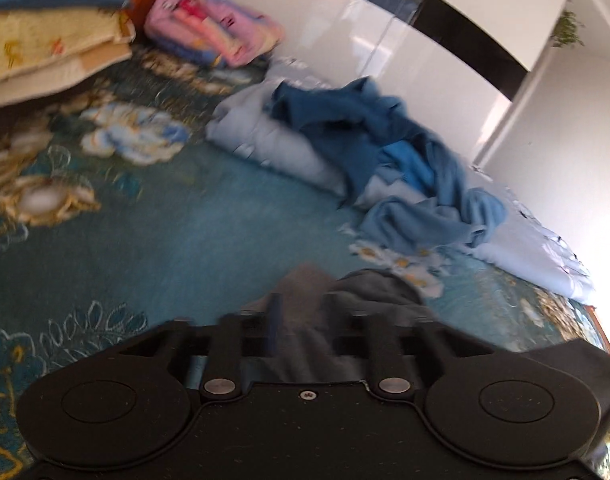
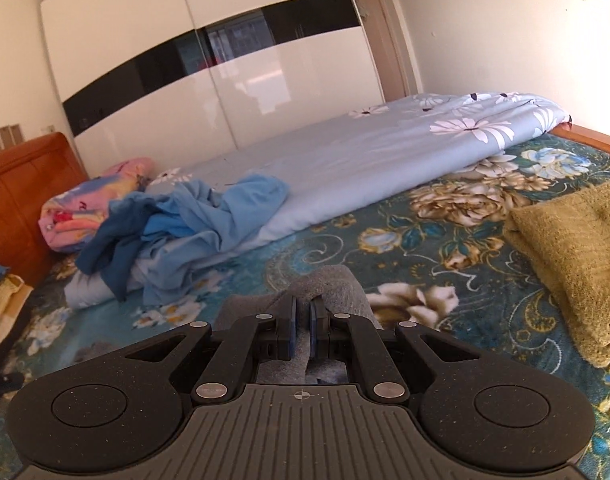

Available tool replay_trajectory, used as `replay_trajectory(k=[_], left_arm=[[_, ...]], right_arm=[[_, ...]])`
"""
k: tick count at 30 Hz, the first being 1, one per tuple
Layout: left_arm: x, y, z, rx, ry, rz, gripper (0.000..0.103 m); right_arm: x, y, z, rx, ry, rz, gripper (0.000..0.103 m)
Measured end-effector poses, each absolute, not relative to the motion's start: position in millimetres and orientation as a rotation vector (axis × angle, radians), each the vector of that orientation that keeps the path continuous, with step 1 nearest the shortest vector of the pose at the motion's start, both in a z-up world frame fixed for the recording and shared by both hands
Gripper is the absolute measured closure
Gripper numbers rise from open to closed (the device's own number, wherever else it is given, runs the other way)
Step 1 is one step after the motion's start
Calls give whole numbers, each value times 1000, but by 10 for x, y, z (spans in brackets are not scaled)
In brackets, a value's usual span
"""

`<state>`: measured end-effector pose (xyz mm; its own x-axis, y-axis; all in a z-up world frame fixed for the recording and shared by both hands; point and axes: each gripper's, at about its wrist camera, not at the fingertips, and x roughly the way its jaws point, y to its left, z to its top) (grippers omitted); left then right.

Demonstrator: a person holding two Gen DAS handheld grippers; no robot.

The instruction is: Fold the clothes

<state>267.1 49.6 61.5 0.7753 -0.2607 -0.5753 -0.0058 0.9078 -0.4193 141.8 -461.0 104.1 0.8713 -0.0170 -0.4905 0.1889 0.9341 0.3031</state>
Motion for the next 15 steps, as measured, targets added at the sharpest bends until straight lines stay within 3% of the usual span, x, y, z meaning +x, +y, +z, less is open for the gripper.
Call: replay_trajectory(k=[2, 5, 8, 11, 15], left_arm=[[2777, 532, 477, -426, 701, -137, 49], [2955, 548, 305, -431, 749, -153, 33], [3085, 570, 160, -485, 810, -179, 33], [3038, 573, 119, -526, 796, -202, 38], [2930, 583, 157, -550, 730, -179, 67]], right_arm=[[1426, -4625, 1009, 353, 514, -115, 98], [1459, -4664, 947, 366, 531, -123, 98], [1507, -4690, 890, 372, 550, -131, 98], [1561, -4709, 857, 374, 562, -133, 98], [1657, -4728, 821, 375, 576, -133, 98]])
